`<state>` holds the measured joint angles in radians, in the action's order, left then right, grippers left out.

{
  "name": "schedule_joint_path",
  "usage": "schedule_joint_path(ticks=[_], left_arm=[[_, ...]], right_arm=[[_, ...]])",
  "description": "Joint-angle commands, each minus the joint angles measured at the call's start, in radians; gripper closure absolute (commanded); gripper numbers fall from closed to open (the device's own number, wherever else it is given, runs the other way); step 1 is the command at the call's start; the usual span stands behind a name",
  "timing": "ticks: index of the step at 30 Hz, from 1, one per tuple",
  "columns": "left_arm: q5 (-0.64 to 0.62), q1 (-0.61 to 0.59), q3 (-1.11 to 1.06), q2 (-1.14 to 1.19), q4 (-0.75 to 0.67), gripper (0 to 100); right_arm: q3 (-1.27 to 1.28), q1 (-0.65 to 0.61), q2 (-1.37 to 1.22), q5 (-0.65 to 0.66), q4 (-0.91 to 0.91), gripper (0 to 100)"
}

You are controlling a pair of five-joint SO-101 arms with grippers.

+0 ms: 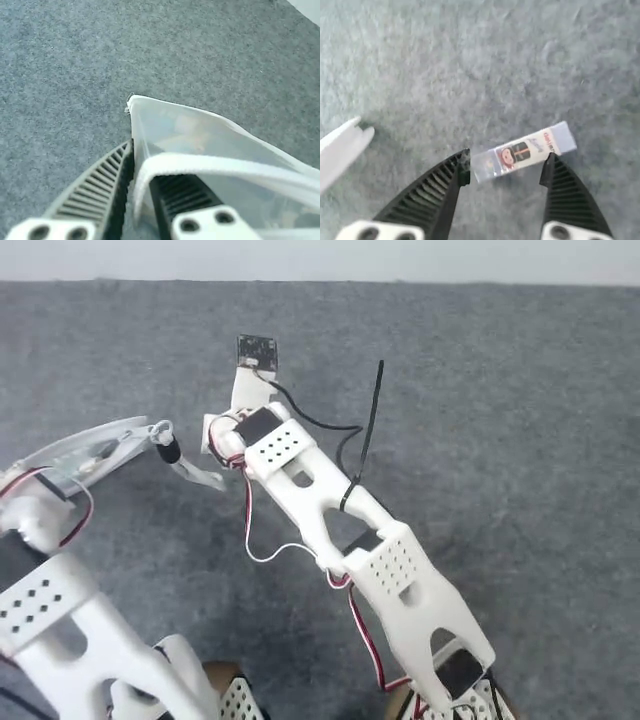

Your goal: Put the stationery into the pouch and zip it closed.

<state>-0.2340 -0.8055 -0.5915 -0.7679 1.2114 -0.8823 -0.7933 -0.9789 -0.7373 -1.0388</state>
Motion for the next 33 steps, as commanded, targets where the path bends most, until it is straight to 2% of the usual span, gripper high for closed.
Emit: schedule_joint_path(ticks=[1, 7, 16, 20, 27, 33], left_arm=[[0.008, 0.003, 0.016, -0.051, -0.025, 99], [0.008, 0.003, 0.016, -0.051, -0.023, 99], [0.009, 0.003, 0.016, -0.051, -0.021, 99], [0.009, 0.003, 0.016, -0.051, -0.02, 99], [0.009, 0.003, 0.016, -0.051, -0.02, 99], [0.009, 0.003, 0.016, -0.051, -0.02, 99]], right_arm=[[-0.101, 0.05, -0.031, -0.011, -0.005, 75.7], [-0.158, 0.068, -0.104, -0.006, -0.016, 75.8], [-0.212, 0.064, -0.119, -0.002, -0.166, 76.0], [-0.212, 0.062, -0.119, 0.044, -0.193, 76.3], [-0.209, 0.062, -0.12, 0.048, -0.191, 92.0], [-0.213, 0.064, -0.105, 0.109, -0.259, 93.9]])
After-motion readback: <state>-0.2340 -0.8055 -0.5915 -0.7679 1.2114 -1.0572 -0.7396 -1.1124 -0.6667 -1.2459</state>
